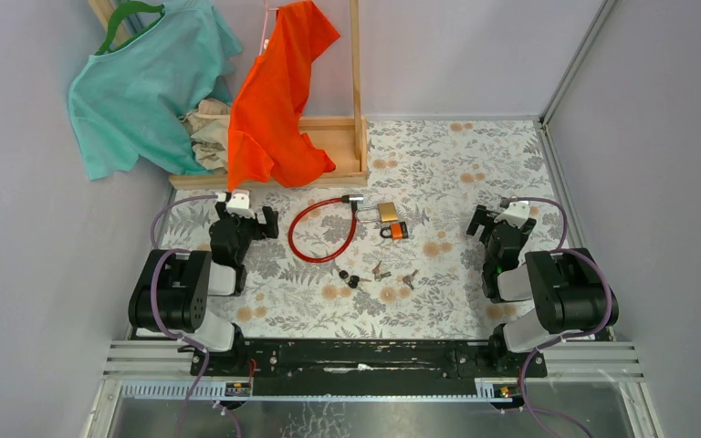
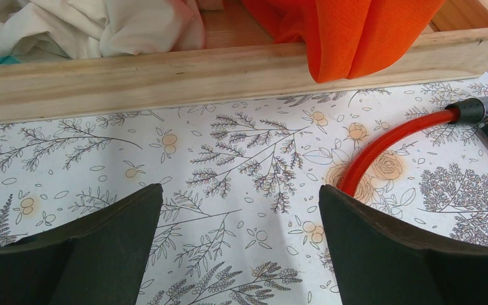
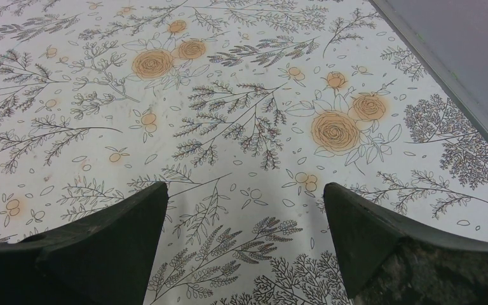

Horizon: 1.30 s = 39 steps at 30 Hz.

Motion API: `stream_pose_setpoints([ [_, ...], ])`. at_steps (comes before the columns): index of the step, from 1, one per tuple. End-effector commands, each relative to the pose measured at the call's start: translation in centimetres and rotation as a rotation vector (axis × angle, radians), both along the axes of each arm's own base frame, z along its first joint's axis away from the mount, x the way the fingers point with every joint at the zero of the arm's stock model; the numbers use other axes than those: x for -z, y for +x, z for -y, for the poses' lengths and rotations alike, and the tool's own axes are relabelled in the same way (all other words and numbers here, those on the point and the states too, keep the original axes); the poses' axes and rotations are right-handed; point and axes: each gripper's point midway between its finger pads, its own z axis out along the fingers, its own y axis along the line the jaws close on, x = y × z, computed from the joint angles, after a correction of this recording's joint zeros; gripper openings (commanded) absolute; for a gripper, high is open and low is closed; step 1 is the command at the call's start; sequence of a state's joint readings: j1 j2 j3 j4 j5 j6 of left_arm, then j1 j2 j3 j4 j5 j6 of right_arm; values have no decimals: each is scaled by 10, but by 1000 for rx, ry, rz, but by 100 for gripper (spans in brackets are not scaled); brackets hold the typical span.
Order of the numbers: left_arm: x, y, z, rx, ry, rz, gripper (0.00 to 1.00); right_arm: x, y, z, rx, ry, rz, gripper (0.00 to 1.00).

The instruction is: Unlock with the key

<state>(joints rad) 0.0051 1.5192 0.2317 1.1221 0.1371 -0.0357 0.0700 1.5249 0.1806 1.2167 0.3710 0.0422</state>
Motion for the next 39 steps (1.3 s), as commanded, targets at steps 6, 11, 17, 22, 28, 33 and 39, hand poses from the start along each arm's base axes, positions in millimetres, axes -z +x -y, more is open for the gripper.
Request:
stream_pose_setpoints([
  [6, -20, 8, -2, -18, 8, 79, 100, -19, 11, -1, 1, 19, 73, 99],
  [11, -24, 9, -4, -23, -2, 84, 100, -24, 11, 5, 14, 28, 80, 99],
  [17, -35, 28, -3, 19, 24, -94, 100, -54, 29, 6, 70, 26, -60, 99],
  [22, -49, 29, 1, 77, 58, -274, 100, -72, 39, -11, 103, 251, -86, 99],
  [28, -55, 17, 0, 109, 91, -417, 100, -83, 47, -65, -82, 473, -231, 99],
  [33, -64, 9, -3, 110, 110, -411, 100, -80, 22, -112, -194, 464, -239, 100],
  [39, -72, -6, 13, 207, 92, -441, 100, -55, -34, -189, -400, 366, -350, 100],
])
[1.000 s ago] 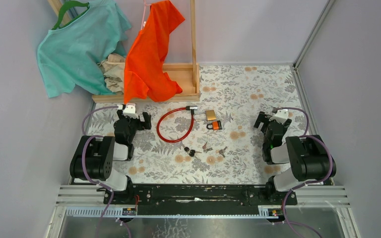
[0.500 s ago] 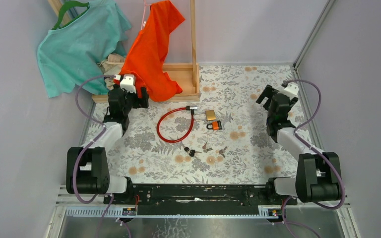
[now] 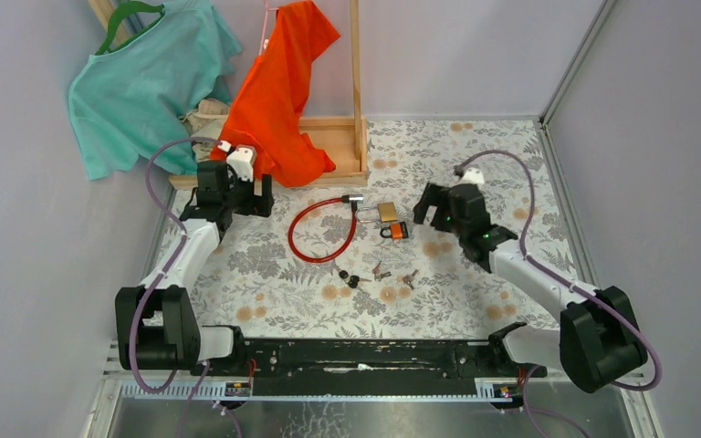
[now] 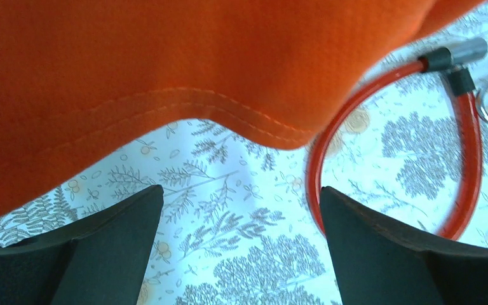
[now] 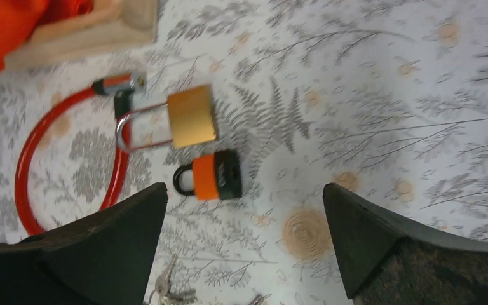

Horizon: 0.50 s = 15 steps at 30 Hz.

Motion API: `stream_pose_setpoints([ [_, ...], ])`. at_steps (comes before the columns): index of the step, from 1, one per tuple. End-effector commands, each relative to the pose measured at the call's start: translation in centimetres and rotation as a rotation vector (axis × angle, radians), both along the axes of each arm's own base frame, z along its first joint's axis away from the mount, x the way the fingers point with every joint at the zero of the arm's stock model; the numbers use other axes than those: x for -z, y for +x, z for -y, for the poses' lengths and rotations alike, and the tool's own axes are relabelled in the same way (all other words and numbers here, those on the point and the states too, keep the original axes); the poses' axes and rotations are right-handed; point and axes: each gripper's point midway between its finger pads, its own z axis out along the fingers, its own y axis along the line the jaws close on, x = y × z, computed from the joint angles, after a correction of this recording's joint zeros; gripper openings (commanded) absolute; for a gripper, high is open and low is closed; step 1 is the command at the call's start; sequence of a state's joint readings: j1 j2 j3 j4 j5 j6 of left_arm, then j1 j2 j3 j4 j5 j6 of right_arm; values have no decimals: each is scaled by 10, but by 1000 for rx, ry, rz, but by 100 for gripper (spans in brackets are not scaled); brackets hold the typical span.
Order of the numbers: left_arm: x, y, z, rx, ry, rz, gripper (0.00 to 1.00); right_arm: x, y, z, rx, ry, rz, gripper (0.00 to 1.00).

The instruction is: Unlock with the key

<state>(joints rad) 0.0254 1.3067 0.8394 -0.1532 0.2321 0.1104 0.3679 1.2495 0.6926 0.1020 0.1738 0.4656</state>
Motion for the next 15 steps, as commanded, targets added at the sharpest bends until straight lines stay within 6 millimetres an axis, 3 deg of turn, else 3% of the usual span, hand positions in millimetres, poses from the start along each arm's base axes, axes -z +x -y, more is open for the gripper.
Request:
stream_pose_setpoints([
  [1, -13, -13, 12, 94, -20, -32, 100, 16, -44, -42, -138, -31, -34, 98],
  [9, -4, -33, 25, 189, -43, -93, 100, 47, -103, -125, -433, -140, -80, 81],
  [15, -4, -42, 33, 244, -62, -119, 100, 67, -111, -153, -506, -213, -105, 75],
])
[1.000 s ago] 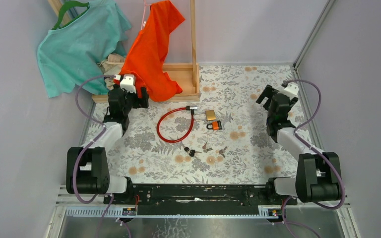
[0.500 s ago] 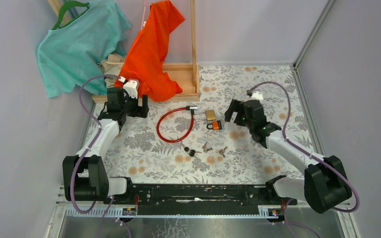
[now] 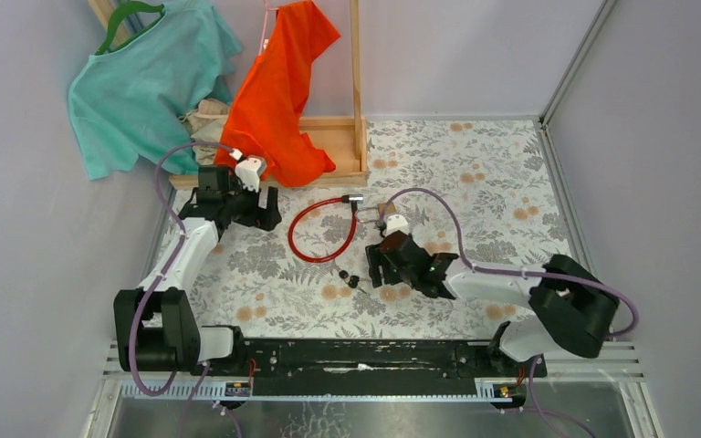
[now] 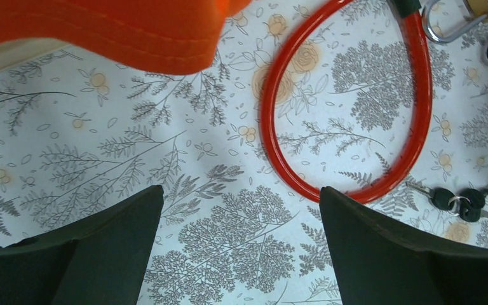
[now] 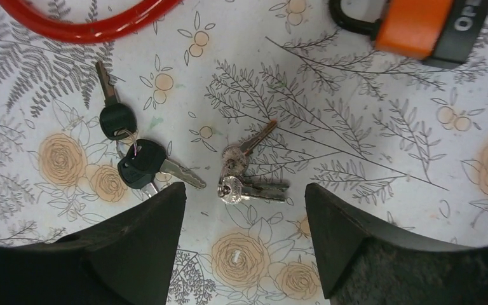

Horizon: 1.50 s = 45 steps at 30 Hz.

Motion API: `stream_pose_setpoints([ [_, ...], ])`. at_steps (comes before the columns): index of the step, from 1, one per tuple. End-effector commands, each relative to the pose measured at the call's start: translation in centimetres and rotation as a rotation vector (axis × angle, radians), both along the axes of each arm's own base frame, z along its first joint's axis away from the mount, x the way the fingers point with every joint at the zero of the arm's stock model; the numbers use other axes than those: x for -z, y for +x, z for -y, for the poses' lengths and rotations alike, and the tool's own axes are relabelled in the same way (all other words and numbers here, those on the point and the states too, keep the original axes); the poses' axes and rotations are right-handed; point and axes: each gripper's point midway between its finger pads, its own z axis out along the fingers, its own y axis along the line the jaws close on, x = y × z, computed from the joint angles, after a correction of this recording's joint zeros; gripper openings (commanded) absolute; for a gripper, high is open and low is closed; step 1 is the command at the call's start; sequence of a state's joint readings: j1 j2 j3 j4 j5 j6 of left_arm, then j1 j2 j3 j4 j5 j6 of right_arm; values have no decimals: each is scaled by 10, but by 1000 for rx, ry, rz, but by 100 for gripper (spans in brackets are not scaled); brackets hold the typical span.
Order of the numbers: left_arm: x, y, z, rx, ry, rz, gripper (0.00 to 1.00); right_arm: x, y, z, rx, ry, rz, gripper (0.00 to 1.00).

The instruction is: Unlock with the key

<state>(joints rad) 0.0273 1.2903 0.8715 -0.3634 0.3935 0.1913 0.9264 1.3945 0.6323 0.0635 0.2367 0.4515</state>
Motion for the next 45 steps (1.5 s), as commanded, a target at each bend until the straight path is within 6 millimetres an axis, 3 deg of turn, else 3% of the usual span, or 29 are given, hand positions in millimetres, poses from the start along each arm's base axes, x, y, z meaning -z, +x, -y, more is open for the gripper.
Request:
stream_pose_setpoints([
  [1, -14, -8, 10, 82, -22, 14, 100, -9, 17, -21, 0, -12, 66, 74],
  [7, -15, -13, 12, 112, -21, 10, 100, 6, 25, -27, -17, -68, 60, 67],
  [14, -16, -14, 14, 120, -27, 16, 100, 10, 32, -31, -34, -111, 66, 57],
  [26, -24, -18, 16, 132, -34, 29, 100, 34, 19, -23, -51, -154, -3, 44],
  [29, -27, -19, 18, 140, -44, 32, 100, 37, 16, -22, -56, -153, -15, 34],
  [40, -31, -28, 41, 237, -106, 13, 100, 29, 10, -22, -77, -130, -20, 1],
  [45, -27, -35, 56, 300, -108, -7, 100, 8, 8, -33, -150, -66, 19, 0],
])
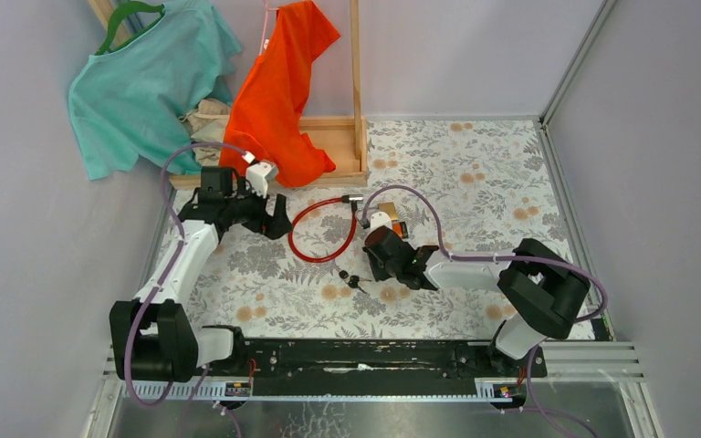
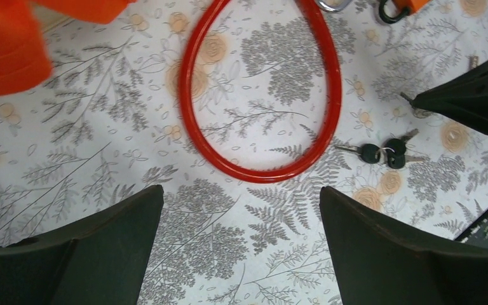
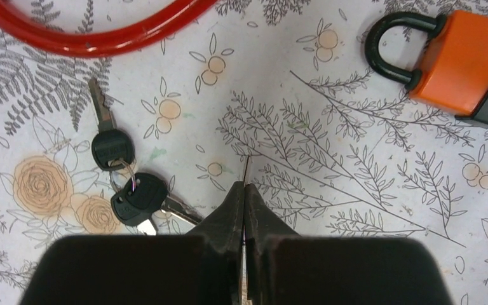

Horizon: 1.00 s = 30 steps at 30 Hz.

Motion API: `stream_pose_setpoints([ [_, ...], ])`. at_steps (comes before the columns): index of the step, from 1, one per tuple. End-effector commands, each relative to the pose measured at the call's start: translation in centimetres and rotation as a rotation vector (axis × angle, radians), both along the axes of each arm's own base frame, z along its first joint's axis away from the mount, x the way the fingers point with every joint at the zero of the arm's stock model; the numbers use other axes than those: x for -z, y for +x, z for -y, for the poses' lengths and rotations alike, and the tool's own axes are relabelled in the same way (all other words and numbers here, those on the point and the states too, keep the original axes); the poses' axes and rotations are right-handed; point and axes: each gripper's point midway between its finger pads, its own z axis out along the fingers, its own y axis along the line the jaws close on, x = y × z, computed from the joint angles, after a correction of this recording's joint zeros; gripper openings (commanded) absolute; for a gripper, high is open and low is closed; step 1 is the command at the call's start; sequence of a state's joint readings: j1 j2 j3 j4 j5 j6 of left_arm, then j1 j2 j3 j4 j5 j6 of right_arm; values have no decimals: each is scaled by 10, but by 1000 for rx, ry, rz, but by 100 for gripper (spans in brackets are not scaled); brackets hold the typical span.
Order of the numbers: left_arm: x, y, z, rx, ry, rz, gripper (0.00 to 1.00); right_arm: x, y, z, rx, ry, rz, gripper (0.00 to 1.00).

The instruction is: Unlock with the key

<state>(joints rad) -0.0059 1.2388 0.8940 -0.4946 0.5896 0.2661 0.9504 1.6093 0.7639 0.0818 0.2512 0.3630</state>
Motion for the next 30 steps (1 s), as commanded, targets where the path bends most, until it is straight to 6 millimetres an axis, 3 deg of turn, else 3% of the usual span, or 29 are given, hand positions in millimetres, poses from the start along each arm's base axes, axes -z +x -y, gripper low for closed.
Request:
stream_pose_setpoints([
  [1, -9, -5, 20, 101, -9, 14, 100, -21, -9, -11, -92, 64, 17, 0],
  [7, -2, -18, 45, 232, -7, -24, 100, -56, -18, -27, -211, 164, 51, 0],
  [11, -3, -39, 69, 378, -40, -78, 100, -84, -33, -41, -323, 254, 44, 0],
  [22, -54, -95, 114, 694, -270, -132, 93, -168, -86, -73, -681, 515, -10, 0],
  [27, -71, -117, 124, 761, -342, -120, 80, -199, -97, -82, -788, 592, -9, 0],
  [30, -75, -128, 129, 794, -367, -129, 71, -205, -96, -86, -817, 591, -8, 0],
])
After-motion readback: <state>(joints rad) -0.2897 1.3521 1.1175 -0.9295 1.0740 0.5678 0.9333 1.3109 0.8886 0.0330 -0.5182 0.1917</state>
